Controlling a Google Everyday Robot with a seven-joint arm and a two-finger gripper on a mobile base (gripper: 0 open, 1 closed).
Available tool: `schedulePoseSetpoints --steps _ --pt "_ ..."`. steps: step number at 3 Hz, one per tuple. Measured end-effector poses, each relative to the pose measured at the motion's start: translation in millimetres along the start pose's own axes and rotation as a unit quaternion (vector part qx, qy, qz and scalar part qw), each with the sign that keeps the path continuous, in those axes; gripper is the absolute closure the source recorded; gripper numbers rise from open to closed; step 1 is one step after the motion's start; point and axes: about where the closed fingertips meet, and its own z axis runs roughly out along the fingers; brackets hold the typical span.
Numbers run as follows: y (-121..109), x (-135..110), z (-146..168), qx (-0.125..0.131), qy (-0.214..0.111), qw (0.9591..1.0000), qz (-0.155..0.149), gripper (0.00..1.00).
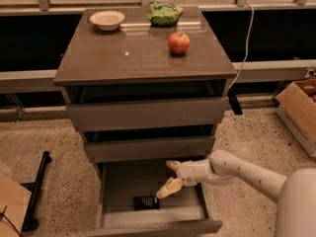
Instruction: Pick rxbar chocolate from bottom drawer and place on counter
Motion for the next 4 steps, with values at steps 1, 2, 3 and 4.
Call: schedulePoseSetpoints --steps 1,2,3,4 --pt "-13 31 26 -0.016 0.017 0.9997 0.013 0.00" --pt "-15 35 30 -0.017 0.018 0.9996 0.015 0.00" --pt "-17 41 34 -0.002 0.030 0.9994 0.020 0.00" --pt "-34 58 54 0.011 0.023 0.9995 0.016 0.00"
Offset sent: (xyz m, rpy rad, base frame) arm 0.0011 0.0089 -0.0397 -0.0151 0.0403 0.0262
